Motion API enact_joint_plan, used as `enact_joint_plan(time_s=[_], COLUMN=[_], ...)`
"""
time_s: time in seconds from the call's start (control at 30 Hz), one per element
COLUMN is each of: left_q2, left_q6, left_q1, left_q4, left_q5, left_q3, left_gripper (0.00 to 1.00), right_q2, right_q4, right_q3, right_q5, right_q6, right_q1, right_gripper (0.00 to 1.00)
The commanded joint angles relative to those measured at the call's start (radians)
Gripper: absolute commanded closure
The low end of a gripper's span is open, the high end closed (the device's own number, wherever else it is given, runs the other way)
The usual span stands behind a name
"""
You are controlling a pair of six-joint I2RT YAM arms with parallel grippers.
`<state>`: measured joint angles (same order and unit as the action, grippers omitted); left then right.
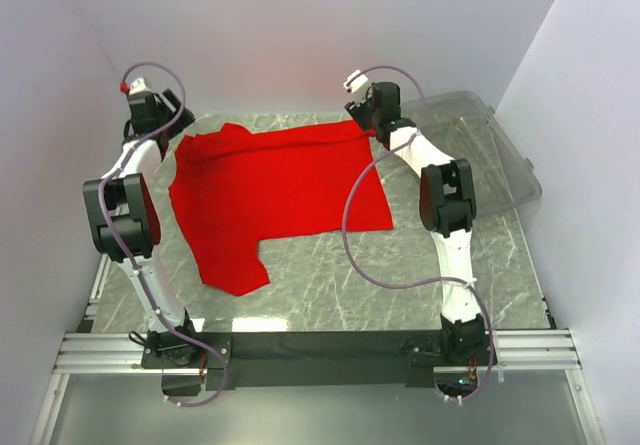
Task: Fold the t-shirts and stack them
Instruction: Fold the tshirt
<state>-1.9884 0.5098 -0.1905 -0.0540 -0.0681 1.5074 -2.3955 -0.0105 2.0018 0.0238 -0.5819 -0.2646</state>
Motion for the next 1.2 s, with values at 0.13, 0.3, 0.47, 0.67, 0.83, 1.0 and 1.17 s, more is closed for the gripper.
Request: enact_joint_plan(time_s=[0.13, 0.3, 0.47, 0.67, 0.83, 1.0, 1.17], left_q2=[-0.154, -0.269, -0.377, -0.443, -0.457, -0.438, -0.448], left_q6=[0.065, 0.119, 0.162, 0.182, 0.168, 0.17, 0.162], left_q1=[-0.007, -0.007, -0.009, -0.007, -0.007, -0.009, -0.009], left_q4=[0.111, 0.18, 0.204, 0.242, 0.26, 0.194, 0.218], left_q5=[-0.145, -0.186, -0.242, -0.254, -0.246, -0.291, -0.308], left_q3=[0.273, 0.427, 0.513, 0.55, 0.554, 0.507, 0.531], left_gripper=[0.21, 0.23, 0.25, 0.25, 0.29, 0.47, 0.67], right_q2=[0.228, 0.354, 0.421, 0.484, 0.496, 0.501, 0.507], right_q4=[0.052, 0.033, 0.038, 0.041, 0.047, 0.05, 0.047], right_q3=[-0.098, -0.233, -0.34, -0.419, -0.431, -0.436, -0.436], right_q5=[0.342, 0.43, 0.432, 0.439, 0.439, 0.442, 0.441], right_q6=[0.062, 0.1, 0.14, 0.168, 0.183, 0.186, 0.195], right_q1=[-0.004, -0.007, -0.001, 0.007, 0.018, 0.022, 0.03], right_gripper=[0.37, 0.37, 0.37, 0.37, 0.37, 0.37, 0.37])
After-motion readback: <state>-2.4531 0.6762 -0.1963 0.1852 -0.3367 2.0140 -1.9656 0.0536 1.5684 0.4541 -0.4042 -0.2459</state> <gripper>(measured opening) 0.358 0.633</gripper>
